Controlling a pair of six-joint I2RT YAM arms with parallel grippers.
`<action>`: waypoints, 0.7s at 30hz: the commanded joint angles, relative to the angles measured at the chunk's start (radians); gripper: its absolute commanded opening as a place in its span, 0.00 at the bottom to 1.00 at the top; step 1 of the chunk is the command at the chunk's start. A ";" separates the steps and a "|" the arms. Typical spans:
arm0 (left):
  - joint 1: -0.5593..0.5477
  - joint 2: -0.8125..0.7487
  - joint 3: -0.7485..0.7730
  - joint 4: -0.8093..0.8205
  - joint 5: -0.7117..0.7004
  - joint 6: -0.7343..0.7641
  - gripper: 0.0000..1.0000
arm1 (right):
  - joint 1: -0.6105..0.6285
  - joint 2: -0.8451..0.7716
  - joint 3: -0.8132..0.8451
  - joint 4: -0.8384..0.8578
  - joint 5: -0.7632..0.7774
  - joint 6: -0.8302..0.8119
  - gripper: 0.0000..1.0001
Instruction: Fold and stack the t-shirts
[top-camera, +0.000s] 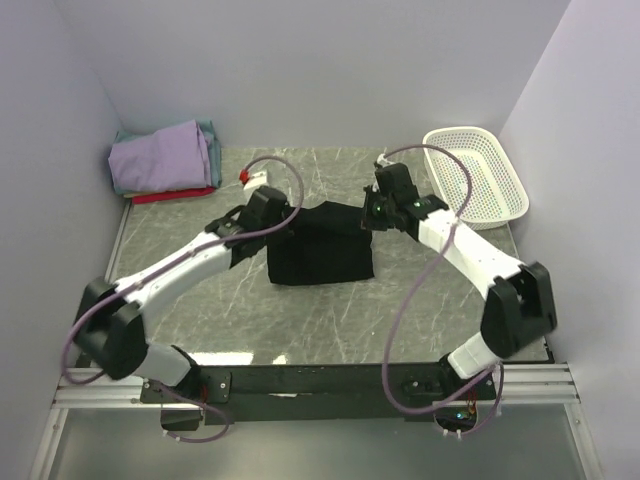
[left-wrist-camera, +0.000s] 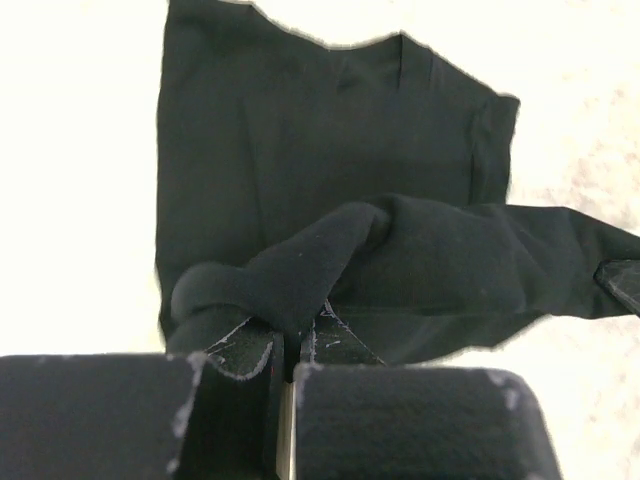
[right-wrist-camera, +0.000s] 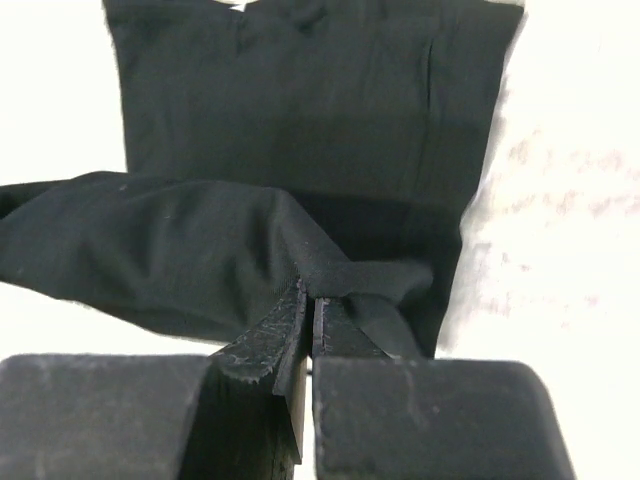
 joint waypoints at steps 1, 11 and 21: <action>0.064 0.134 0.101 0.146 0.120 0.119 0.01 | -0.046 0.123 0.142 0.055 -0.069 -0.066 0.00; 0.196 0.386 0.231 0.233 0.244 0.162 0.01 | -0.120 0.410 0.401 0.023 -0.117 -0.093 0.00; 0.293 0.529 0.334 0.286 0.319 0.180 0.01 | -0.163 0.629 0.621 -0.010 -0.146 -0.101 0.00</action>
